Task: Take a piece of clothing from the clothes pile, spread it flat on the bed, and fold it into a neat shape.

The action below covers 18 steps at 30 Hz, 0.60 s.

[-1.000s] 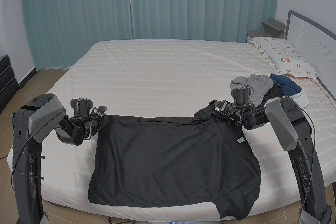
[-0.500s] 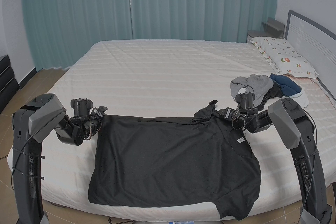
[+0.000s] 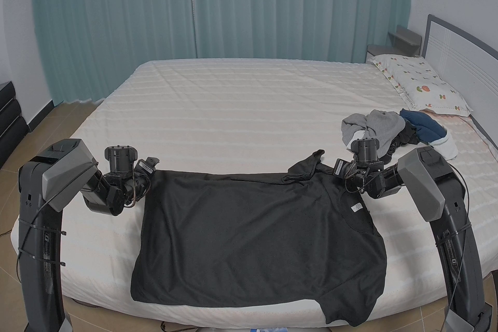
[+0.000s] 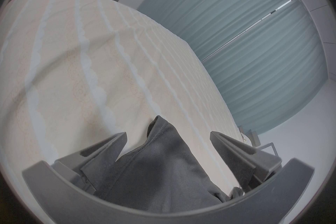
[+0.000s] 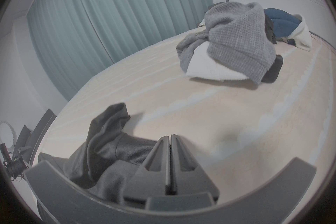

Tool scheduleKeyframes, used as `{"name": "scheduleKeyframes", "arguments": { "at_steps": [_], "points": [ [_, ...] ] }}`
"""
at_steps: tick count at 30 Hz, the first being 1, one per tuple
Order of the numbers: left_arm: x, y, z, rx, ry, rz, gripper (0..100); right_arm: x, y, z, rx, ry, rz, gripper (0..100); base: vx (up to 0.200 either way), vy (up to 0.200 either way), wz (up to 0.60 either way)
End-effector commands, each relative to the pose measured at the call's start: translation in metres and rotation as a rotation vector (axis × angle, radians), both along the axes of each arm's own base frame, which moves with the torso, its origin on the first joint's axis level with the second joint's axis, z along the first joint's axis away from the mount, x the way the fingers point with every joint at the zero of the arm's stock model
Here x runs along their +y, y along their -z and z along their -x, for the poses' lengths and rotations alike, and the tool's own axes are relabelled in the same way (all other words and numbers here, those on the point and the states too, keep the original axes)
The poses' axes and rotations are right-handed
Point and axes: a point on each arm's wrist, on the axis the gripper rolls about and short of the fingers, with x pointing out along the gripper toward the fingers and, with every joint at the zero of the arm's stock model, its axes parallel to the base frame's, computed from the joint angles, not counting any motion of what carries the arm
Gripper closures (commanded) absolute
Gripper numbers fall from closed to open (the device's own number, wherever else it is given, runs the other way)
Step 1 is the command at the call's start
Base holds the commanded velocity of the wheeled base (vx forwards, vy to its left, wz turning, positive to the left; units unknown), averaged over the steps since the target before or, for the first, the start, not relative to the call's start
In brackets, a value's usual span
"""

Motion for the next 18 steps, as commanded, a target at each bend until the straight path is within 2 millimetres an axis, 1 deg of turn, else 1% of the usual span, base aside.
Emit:
{"name": "scheduleKeyframes", "arguments": {
  "at_steps": [1,3,9,12,15,18],
  "points": [
    [0.000,0.000,0.000,-0.001,-0.001,0.000,0,-0.004,-0.002,-0.002,-0.020,0.010,-0.006,100,0.000,0.000,0.00],
    [-0.001,-0.001,-0.002,-0.008,0.003,-0.004,0,-0.009,-0.006,-0.005,-0.048,0.022,-0.012,100,0.000,0.000,0.00],
    [-0.001,-0.001,-0.007,-0.021,0.019,-0.030,0,-0.014,-0.006,-0.011,-0.078,0.045,-0.013,100,0.000,0.000,0.00],
    [-0.005,-0.004,-0.013,-0.042,0.031,-0.028,0,-0.014,0.000,-0.010,-0.071,0.049,-0.012,100,0.000,0.000,0.00],
    [-0.012,-0.003,-0.020,-0.056,0.046,-0.029,0,-0.014,0.001,-0.010,-0.068,0.059,-0.009,100,0.000,0.000,0.00],
    [-0.014,0.004,-0.021,-0.049,0.058,-0.055,0,-0.014,0.000,-0.010,-0.068,0.070,-0.027,100,0.000,0.000,0.00]
  ]
}}
